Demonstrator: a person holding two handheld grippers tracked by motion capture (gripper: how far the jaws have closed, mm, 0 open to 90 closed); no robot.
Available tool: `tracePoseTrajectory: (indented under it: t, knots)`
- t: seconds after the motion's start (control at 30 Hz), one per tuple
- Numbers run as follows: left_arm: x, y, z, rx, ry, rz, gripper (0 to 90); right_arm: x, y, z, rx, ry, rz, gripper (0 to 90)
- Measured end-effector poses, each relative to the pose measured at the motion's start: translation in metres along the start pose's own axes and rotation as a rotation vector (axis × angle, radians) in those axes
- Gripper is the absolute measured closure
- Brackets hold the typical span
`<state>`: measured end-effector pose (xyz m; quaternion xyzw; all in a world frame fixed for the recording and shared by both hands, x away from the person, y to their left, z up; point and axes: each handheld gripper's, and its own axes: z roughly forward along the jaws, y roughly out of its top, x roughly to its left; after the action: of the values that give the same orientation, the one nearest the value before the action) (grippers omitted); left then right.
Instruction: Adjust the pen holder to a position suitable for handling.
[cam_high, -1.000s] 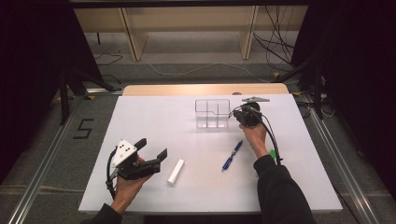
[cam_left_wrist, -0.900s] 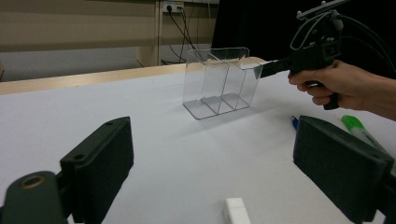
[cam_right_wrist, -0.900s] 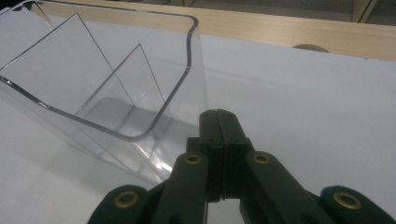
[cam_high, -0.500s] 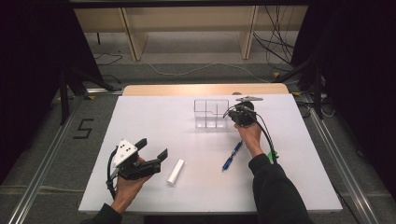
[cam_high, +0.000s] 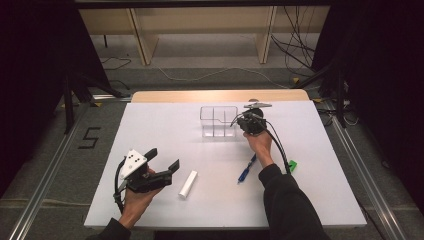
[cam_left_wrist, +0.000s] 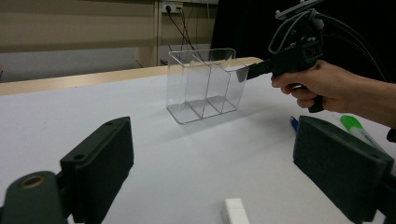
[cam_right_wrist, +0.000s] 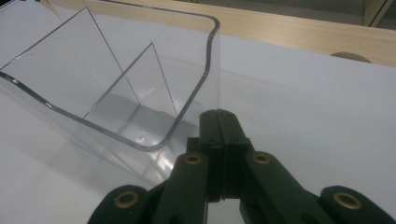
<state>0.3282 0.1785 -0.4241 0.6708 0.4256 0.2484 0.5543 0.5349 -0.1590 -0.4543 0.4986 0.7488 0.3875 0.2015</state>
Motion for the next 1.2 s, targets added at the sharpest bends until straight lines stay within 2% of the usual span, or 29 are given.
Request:
tracePoseTrajectory:
  t: [0.17, 0.23, 0.43, 0.63, 0.83, 0.97, 1.17, 1.2]
  knots:
    - [0.000, 0.000, -0.001, 0.003, -0.002, 0.006, 11.5, 0.000, 0.000, 0.000, 0.000, -0.002, -0.006, 90.0]
    - [0.000, 0.000, -0.001, 0.001, -0.001, -0.002, 11.5, -0.002, 0.001, -0.003, -0.001, -0.021, -0.019, 90.0]
    - [0.000, 0.000, 0.000, 0.004, 0.000, -0.002, 11.4, -0.017, 0.003, -0.024, -0.025, -0.043, -0.025, 84.9]
    - [-0.001, -0.001, 0.001, 0.015, -0.002, 0.002, 11.5, -0.022, 0.002, -0.052, -0.071, -0.010, -0.052, 78.8]
    - [-0.001, -0.001, 0.002, 0.021, -0.003, 0.002, 11.4, -0.019, -0.001, -0.075, -0.104, 0.016, -0.065, 71.7]
    - [-0.001, -0.002, 0.002, 0.022, -0.001, 0.000, 11.5, -0.019, -0.002, -0.080, -0.114, 0.025, -0.060, 68.7]
    - [-0.001, -0.002, 0.002, 0.032, -0.003, 0.008, 11.5, -0.019, -0.007, -0.094, -0.123, 0.035, -0.078, 61.0]
    - [-0.001, -0.002, 0.002, 0.033, -0.004, 0.008, 11.5, -0.019, -0.010, -0.100, -0.129, 0.037, -0.079, 57.0]
